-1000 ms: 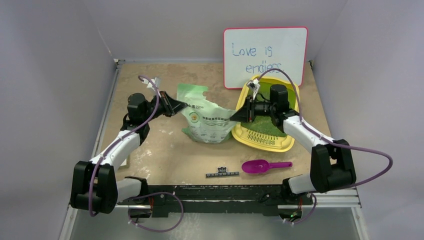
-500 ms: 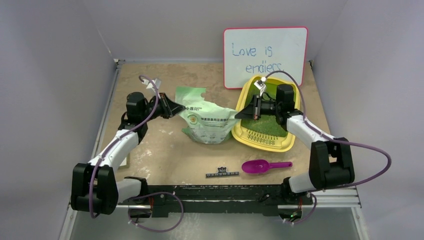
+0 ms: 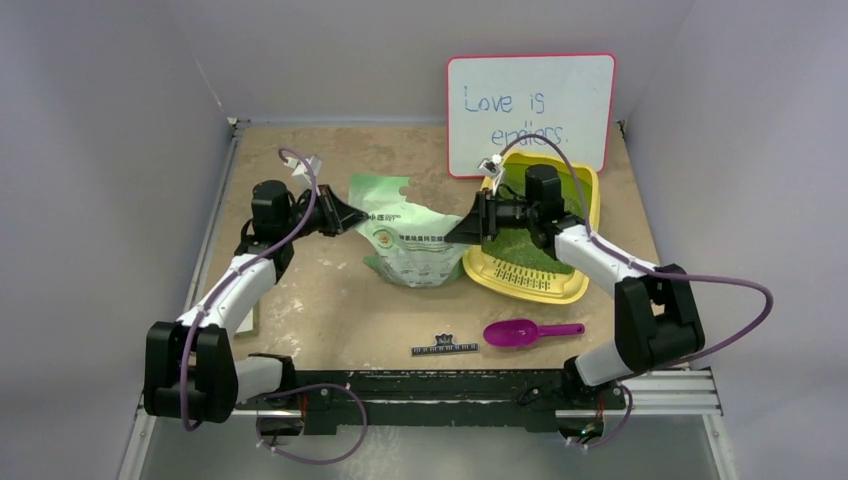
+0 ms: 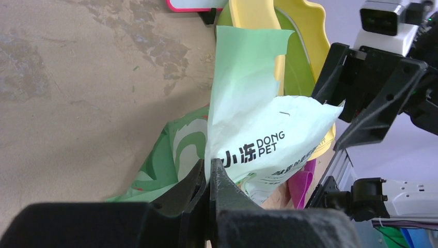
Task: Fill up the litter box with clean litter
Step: Close the cat litter bag at the center of the board.
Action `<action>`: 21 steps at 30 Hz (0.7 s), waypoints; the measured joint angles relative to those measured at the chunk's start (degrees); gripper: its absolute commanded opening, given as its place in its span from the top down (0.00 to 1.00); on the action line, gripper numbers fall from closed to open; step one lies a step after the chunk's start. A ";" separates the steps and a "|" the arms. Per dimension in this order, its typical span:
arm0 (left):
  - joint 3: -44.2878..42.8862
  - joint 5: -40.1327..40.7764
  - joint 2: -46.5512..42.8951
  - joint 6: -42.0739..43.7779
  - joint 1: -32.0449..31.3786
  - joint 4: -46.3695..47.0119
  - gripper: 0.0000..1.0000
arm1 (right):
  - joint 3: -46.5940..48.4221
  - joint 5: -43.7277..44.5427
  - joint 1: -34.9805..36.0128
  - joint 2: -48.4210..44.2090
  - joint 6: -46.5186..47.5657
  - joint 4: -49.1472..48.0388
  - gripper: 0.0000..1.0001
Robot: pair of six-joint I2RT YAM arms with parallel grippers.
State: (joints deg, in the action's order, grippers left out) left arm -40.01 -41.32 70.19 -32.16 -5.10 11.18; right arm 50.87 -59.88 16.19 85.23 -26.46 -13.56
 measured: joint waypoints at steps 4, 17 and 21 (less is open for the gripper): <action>0.00 -0.07 0.44 -0.63 0.11 0.74 1.00 | -2.60 2.10 3.48 -1.05 4.33 -9.31 0.68; -0.76 -1.81 1.38 -1.68 0.20 1.99 1.00 | -8.70 -7.39 -2.40 2.89 -10.10 -31.17 1.00; -1.07 -1.81 2.01 -1.25 0.22 1.33 1.00 | -5.66 -11.39 -4.68 3.65 -13.64 -23.91 1.00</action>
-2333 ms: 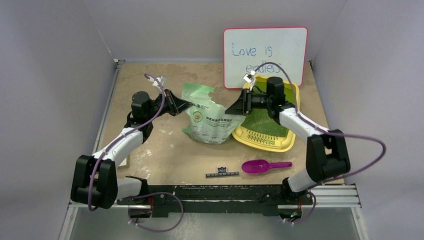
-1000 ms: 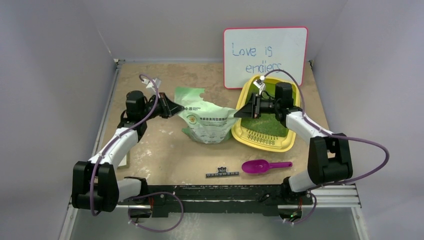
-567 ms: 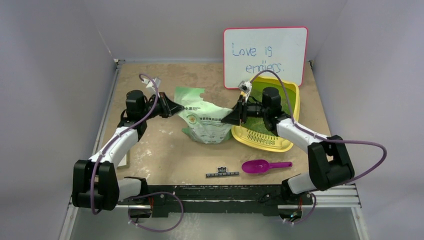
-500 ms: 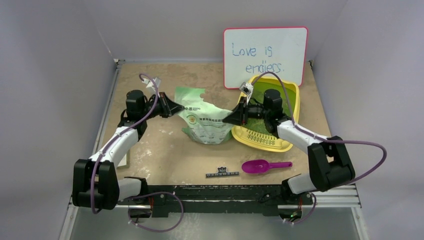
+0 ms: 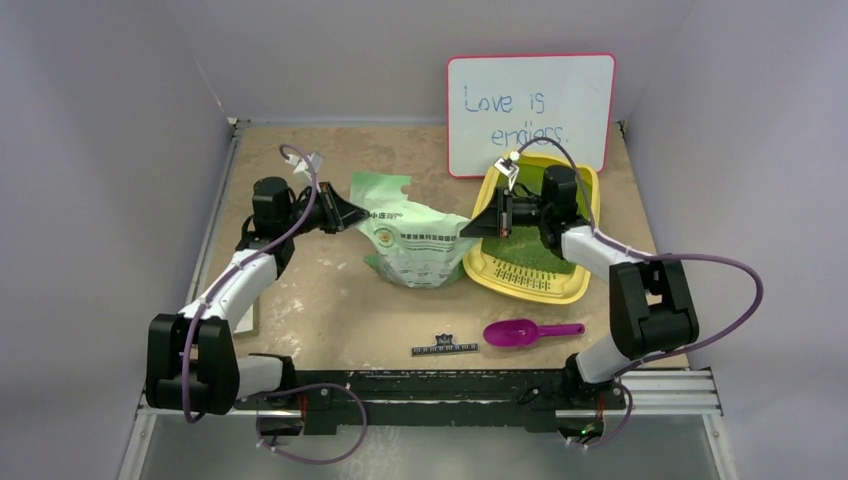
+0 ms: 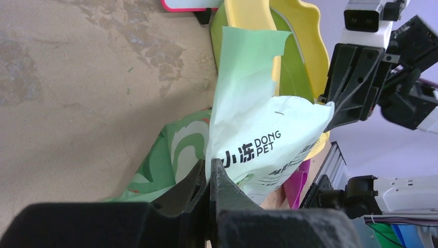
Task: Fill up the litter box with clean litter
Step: Close the cat litter bag at the center of the board.
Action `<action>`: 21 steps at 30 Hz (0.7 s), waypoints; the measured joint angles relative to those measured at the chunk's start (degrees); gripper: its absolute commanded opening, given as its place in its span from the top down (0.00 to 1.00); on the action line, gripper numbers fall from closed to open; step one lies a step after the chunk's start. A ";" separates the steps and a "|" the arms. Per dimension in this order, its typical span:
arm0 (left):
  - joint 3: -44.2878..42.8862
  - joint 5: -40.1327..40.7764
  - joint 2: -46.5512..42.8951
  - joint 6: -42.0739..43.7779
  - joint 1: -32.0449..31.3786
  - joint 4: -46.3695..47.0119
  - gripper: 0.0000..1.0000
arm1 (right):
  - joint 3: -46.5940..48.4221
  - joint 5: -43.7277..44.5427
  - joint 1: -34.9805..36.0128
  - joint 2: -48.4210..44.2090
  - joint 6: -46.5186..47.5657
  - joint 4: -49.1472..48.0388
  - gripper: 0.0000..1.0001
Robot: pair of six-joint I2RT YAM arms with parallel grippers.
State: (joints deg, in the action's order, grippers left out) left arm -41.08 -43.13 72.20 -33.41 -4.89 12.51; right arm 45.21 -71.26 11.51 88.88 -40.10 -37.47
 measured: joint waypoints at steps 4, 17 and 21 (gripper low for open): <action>-0.96 0.72 0.59 1.11 0.02 -1.60 1.00 | 6.91 0.28 -0.50 -0.02 8.68 19.87 1.00; -7.61 4.39 2.73 9.70 -0.52 -17.46 1.00 | 12.52 2.12 -1.79 -0.22 21.70 42.16 1.00; -10.14 4.68 4.26 13.16 -0.50 -22.18 1.00 | 14.58 11.15 -1.57 -3.39 25.40 47.30 0.56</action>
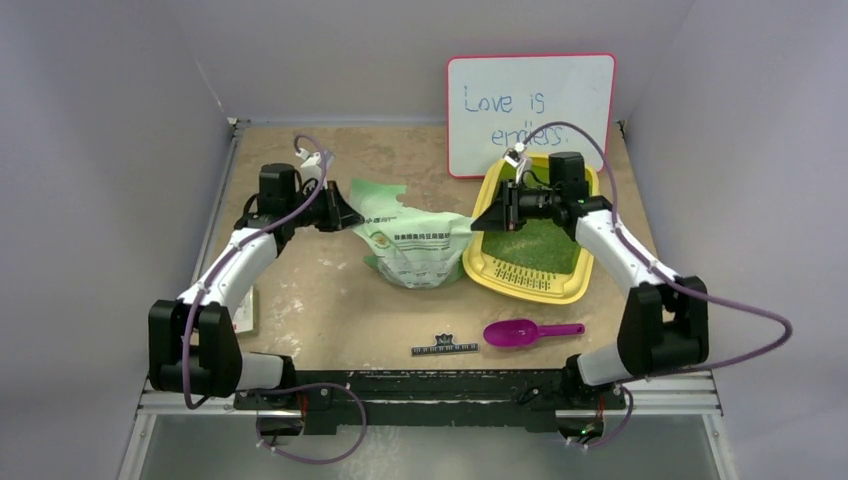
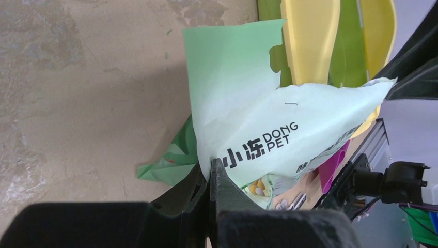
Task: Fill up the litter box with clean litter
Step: Close the cat litter bag at the center of the board.
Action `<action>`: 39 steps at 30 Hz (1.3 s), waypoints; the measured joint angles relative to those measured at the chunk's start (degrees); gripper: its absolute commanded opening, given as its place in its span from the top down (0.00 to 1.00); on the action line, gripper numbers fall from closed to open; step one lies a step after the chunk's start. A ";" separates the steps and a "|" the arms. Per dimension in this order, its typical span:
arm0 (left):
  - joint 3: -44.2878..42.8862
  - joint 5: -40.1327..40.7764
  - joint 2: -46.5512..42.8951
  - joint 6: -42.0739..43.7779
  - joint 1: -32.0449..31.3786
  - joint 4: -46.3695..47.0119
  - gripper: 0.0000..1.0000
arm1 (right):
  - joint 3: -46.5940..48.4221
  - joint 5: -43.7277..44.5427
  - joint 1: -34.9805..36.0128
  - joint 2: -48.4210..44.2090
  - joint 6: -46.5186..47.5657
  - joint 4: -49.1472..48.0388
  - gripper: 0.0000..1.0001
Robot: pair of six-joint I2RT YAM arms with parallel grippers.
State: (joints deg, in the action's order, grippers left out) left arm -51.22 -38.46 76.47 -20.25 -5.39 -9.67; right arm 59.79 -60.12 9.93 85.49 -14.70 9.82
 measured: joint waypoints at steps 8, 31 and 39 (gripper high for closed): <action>-2.82 0.15 1.20 4.42 0.28 -7.61 1.00 | -2.84 17.68 5.09 -20.06 15.43 -3.76 0.24; -4.15 -3.34 0.44 6.25 0.83 -11.13 1.00 | -4.42 36.35 32.79 -10.88 64.65 -5.46 0.16; -4.98 -3.82 0.42 7.48 0.83 -13.55 1.00 | -3.50 39.65 32.76 -8.35 65.55 -6.49 0.41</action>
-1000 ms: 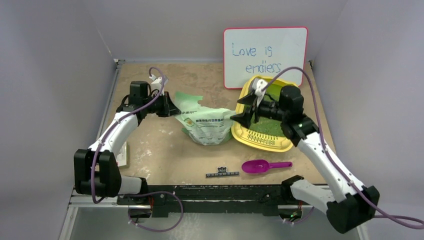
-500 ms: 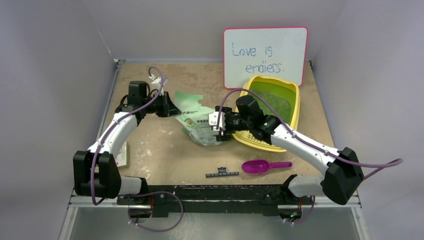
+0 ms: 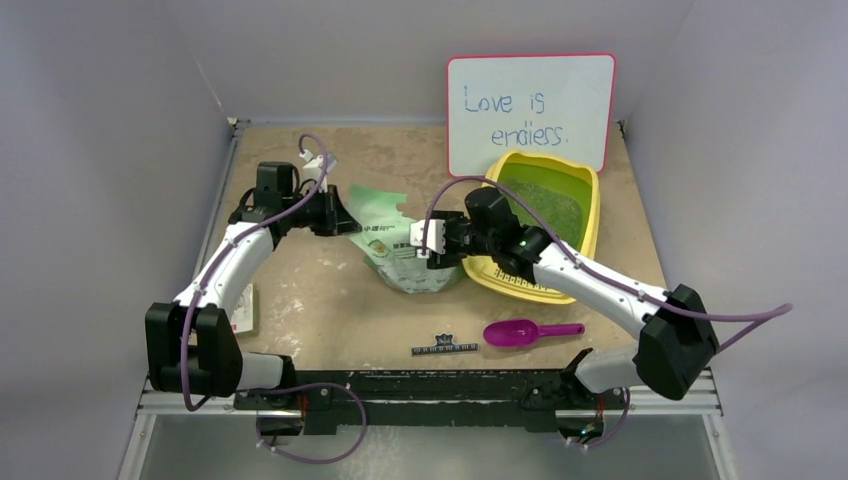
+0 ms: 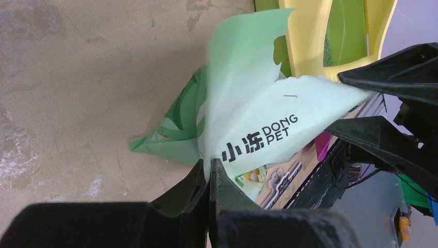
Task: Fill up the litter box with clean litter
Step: Close the cat litter bag at the center of the board.
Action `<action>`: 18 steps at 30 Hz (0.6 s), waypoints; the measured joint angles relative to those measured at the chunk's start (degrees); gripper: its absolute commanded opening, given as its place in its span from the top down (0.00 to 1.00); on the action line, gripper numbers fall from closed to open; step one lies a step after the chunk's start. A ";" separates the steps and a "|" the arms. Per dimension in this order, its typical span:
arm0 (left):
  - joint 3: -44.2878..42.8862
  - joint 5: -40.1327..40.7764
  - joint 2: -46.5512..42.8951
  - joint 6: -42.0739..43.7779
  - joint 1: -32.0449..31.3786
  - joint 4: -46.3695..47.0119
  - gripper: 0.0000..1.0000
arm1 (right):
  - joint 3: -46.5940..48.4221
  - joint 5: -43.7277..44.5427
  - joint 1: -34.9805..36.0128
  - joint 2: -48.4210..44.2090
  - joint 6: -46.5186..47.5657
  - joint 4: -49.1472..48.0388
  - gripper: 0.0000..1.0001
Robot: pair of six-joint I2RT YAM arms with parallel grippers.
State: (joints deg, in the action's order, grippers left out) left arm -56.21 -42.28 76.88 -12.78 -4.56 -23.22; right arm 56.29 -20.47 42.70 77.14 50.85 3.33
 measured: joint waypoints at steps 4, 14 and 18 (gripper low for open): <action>-0.20 0.00 0.00 0.39 0.00 -0.55 1.00 | 1.62 -0.07 0.00 2.71 -0.52 1.70 0.58; -0.92 -1.01 0.00 0.35 0.02 -0.83 0.74 | 3.02 -2.16 0.15 3.67 -2.99 6.78 1.00; -0.90 -0.26 -1.55 0.37 0.33 0.52 0.66 | 4.02 -4.17 -1.05 4.22 -5.57 8.09 1.00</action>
State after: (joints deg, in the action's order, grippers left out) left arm -57.10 -42.54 75.33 -12.40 -4.23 -22.70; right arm 60.31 -24.64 41.65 81.36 45.28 11.42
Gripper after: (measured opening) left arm 0.294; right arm 0.008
